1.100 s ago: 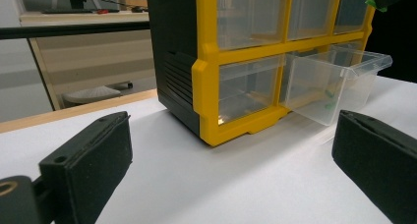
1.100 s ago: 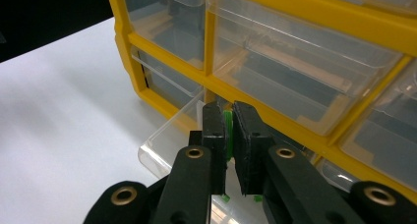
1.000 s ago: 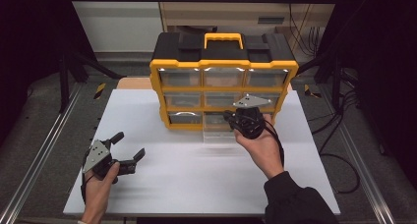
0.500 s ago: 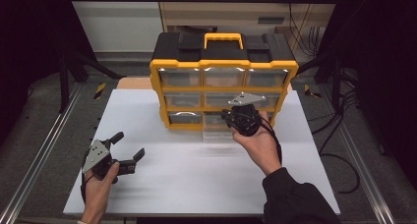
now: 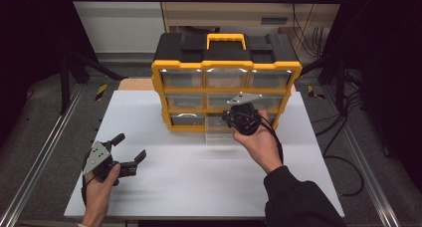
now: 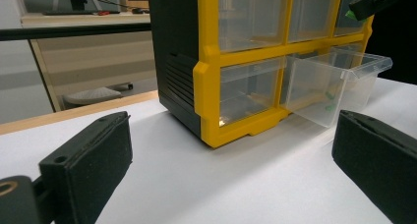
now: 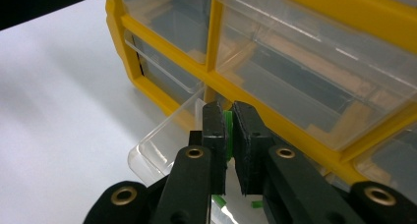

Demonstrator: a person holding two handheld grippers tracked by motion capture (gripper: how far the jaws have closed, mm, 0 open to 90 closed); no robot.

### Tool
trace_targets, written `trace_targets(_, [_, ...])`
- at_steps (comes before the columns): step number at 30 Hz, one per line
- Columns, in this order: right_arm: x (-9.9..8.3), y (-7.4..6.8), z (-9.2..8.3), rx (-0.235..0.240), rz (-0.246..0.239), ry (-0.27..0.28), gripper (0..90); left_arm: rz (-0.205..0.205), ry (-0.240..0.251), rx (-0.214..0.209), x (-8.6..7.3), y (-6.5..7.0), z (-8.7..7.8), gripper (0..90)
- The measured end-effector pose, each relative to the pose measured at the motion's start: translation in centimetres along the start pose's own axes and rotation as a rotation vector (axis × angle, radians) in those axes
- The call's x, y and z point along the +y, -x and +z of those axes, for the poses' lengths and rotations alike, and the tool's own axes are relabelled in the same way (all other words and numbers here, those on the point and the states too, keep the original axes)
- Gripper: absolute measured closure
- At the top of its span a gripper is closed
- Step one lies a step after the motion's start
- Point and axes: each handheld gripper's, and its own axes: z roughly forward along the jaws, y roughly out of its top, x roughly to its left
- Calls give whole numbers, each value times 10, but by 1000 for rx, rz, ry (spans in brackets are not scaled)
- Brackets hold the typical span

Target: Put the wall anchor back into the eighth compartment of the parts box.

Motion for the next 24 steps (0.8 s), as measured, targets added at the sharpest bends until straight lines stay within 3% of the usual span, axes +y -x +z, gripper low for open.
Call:
trace_targets(17, [-12,6,24,-15,-16,-78,841,3,0,-4,0,0,0,11])
trace_targets(24, [-13,7,23,-15,-12,-83,819,5,-3,-5,0,0,1,11])
